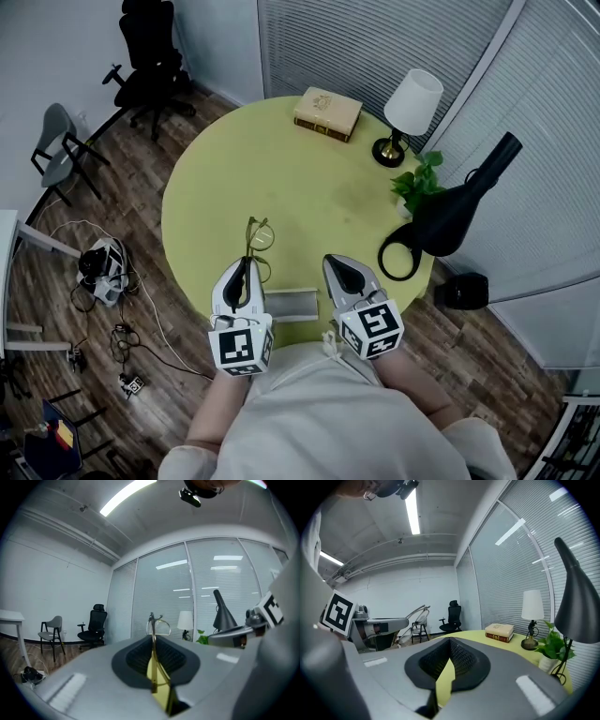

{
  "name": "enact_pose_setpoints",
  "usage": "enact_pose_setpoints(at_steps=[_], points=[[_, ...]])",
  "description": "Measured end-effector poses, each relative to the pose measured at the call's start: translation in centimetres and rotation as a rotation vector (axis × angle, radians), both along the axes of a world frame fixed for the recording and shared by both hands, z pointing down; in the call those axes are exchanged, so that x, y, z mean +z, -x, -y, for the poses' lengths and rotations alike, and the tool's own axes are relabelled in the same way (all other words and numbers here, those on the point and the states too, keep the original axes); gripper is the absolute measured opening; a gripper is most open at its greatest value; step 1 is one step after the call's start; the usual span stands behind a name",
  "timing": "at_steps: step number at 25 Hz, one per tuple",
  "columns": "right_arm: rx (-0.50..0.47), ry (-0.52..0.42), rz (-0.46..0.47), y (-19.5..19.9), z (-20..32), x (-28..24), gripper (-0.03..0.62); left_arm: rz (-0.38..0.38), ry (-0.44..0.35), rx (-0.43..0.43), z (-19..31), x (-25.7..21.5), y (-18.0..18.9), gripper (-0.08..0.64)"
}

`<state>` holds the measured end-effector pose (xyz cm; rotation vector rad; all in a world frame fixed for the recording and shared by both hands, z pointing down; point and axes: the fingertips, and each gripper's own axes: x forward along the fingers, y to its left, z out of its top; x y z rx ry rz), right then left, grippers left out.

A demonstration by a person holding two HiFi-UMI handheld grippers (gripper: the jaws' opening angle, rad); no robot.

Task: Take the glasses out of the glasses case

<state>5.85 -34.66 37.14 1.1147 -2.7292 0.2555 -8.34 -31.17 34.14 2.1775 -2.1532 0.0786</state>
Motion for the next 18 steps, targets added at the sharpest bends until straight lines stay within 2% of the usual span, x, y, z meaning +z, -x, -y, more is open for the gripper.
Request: enact_pose_setpoints(at_steps=[18], points=[[-0.024, 0.017, -0.029, -0.11, 0.07, 0.65, -0.002, -0.019, 0.020, -0.005, 0.26, 0.39, -0.38, 0.021]])
